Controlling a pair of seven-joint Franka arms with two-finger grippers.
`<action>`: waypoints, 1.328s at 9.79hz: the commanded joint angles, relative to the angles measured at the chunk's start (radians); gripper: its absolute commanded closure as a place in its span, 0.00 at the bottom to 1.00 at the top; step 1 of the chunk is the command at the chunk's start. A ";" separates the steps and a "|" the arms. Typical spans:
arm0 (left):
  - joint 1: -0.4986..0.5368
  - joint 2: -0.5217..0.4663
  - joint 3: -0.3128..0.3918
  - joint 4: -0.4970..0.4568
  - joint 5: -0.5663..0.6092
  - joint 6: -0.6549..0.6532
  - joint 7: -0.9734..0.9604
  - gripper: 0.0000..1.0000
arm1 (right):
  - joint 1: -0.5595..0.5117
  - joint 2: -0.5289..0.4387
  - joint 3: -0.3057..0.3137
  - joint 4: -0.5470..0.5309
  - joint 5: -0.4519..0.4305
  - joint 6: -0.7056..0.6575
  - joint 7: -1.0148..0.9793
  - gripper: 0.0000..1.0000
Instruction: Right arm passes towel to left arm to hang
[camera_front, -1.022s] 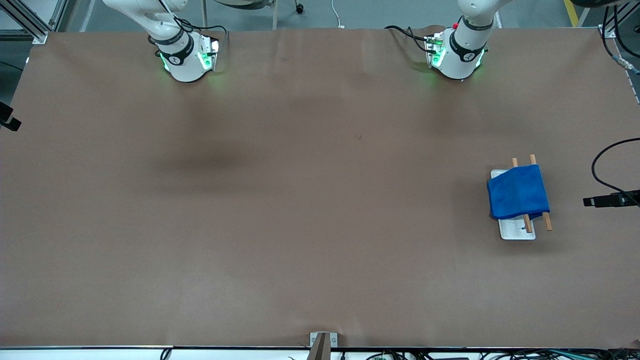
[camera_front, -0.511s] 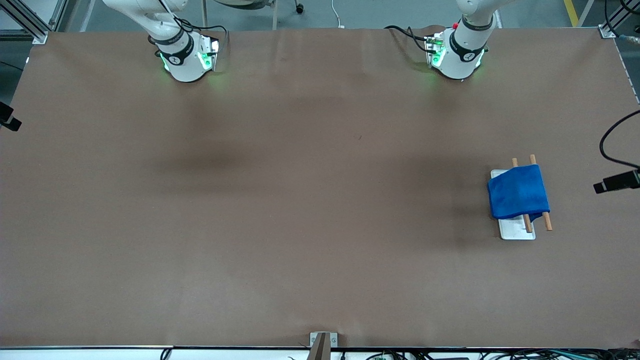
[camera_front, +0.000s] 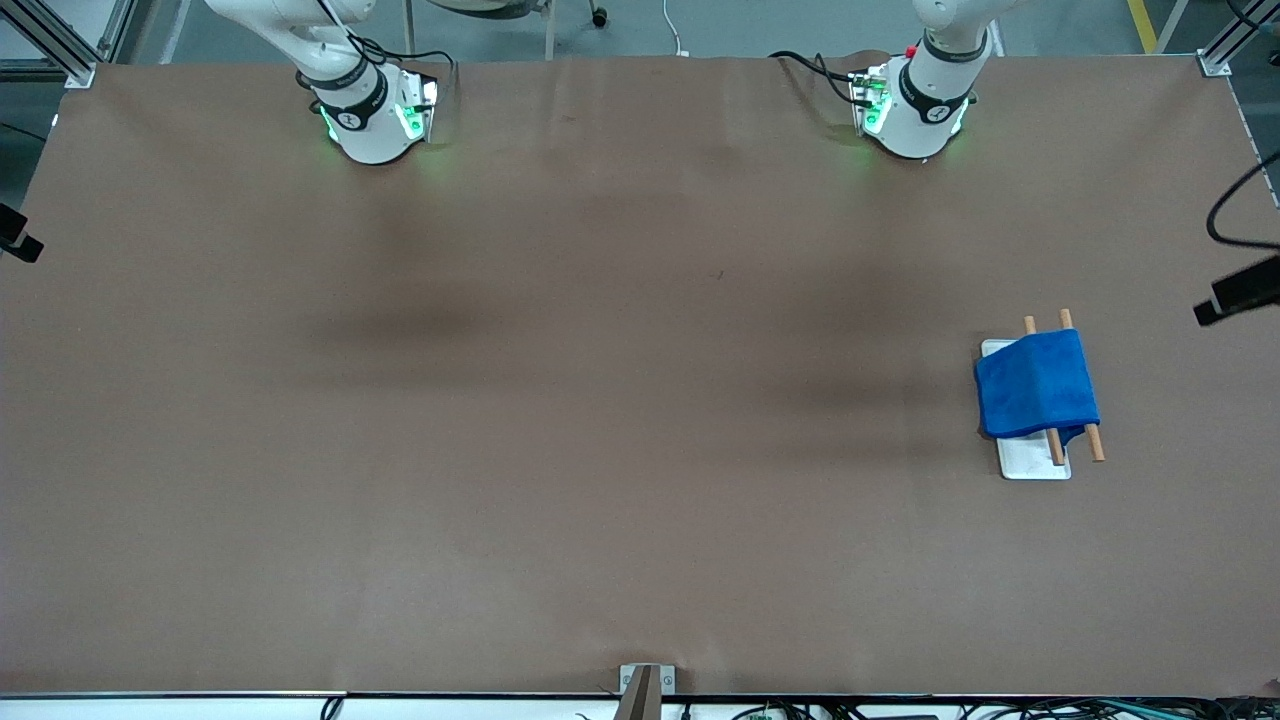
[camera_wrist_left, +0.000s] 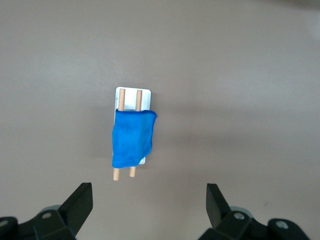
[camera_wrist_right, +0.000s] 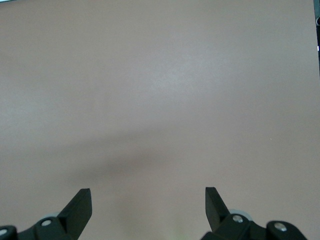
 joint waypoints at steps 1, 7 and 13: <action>0.008 -0.054 -0.040 -0.047 0.025 -0.023 -0.026 0.00 | -0.005 -0.010 0.005 -0.010 0.007 -0.003 0.017 0.00; -0.406 -0.238 0.284 -0.284 0.007 -0.013 -0.019 0.00 | -0.006 -0.010 0.005 -0.010 0.007 -0.003 0.017 0.00; -0.431 -0.337 0.298 -0.433 0.004 0.049 -0.020 0.00 | -0.006 -0.010 0.005 -0.011 0.007 -0.003 0.015 0.00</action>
